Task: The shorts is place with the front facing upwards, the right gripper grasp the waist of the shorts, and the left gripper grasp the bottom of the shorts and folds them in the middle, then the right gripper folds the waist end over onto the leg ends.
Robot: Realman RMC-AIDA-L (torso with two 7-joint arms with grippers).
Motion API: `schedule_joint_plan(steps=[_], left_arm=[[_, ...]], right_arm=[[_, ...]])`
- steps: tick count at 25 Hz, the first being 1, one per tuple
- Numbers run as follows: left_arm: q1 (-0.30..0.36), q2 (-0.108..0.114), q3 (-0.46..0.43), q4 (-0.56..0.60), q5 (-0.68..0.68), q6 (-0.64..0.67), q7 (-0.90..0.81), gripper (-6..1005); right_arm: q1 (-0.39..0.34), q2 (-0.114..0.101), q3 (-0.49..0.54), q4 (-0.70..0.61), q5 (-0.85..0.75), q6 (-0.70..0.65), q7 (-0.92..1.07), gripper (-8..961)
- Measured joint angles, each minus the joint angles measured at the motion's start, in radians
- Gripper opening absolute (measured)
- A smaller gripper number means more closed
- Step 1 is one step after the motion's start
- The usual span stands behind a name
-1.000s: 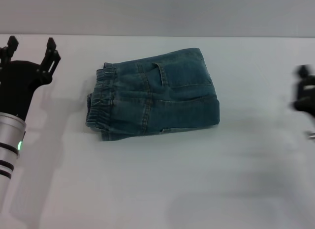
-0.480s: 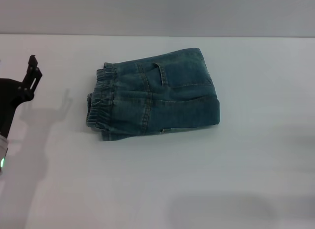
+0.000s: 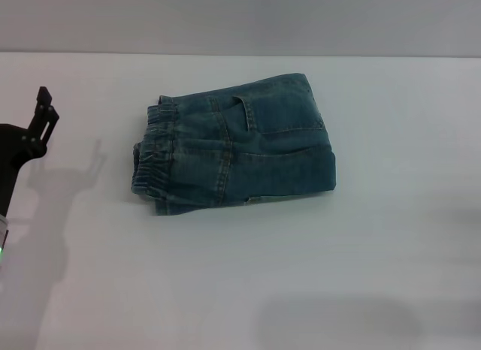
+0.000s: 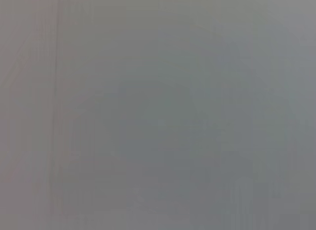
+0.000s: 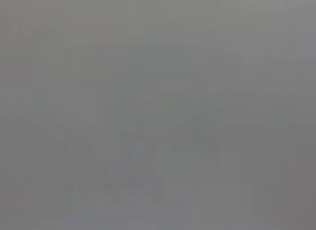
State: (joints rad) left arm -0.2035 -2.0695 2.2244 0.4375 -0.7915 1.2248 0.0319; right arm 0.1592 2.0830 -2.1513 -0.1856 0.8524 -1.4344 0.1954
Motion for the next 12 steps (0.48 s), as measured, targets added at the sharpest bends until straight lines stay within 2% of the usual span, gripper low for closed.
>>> schedule_joint_plan(steps=[5, 12], left_arm=[[0.004, 0.001, 0.015, -0.005, 0.001, 0.033, -0.001, 833], [0.005, 0.002, 0.017, -0.014, -0.001, 0.026, -0.001, 833]], right_arm=[[-0.001, -0.001, 0.005, 0.016, 0.004, -0.01, 0.071, 169], [-0.012, 0.003, 0.001, 0.029, 0.006, -0.057, 0.062, 456]])
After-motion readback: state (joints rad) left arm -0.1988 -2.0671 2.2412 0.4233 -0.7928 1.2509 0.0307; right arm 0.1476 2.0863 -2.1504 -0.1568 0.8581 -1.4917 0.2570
